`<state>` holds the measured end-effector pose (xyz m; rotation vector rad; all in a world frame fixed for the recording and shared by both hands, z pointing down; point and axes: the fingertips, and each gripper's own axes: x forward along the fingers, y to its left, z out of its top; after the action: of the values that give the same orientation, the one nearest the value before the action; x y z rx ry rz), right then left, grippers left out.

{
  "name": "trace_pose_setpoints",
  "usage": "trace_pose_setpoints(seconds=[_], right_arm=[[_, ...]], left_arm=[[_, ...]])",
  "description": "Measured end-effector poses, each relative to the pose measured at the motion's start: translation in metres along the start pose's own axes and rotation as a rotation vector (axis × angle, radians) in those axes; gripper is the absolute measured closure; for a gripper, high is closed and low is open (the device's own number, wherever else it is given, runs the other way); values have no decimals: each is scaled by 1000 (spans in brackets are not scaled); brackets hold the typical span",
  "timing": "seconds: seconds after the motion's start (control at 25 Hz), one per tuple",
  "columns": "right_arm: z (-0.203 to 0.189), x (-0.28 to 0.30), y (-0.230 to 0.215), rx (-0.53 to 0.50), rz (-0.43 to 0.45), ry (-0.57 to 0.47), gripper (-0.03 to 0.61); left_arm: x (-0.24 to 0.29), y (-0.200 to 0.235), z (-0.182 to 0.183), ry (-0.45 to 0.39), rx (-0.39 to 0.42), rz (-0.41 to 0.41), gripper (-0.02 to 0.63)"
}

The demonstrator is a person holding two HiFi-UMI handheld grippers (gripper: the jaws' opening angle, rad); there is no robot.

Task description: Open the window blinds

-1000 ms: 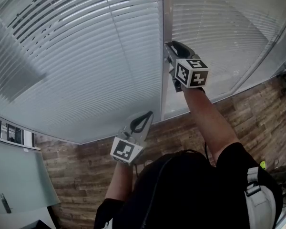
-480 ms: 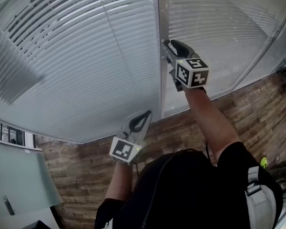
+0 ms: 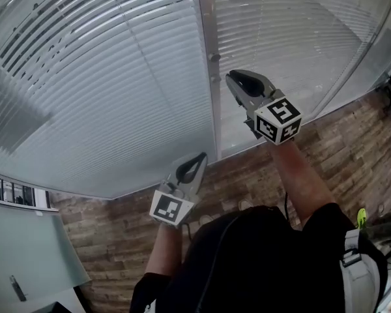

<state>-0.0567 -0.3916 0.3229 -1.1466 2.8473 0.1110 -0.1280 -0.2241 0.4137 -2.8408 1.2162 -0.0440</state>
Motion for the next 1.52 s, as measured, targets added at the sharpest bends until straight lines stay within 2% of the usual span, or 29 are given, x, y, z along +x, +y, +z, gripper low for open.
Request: trace_pose_setpoints(seconds=[0.16,0.36,0.52,0.72,0.88,1.04,1.52], right_arm=[[6,-31,8,-30,47,-7,571],[-3,-71,29,-123,160,-5,572],[-13,-104,47,-82,258,-28,572],[-49,-137,64,-52,347,-30,572],[-63,-154,57,22,353,-14,572],[-75,-160,50,36,370,9,572],[-79,-161,45,58,450,0,572]], left_arm=[[7,-7,11,-18,-2,-7,609],[7,-16,21,-33,-18,-1,609],[11,-19,19,-18,-22,10,609],[15,-18,7,0,-46,42,609],[21,-24,2,9,-58,60,609],[27,-29,-8,20,-82,75,609],[28,-40,-12,57,-23,140,609]])
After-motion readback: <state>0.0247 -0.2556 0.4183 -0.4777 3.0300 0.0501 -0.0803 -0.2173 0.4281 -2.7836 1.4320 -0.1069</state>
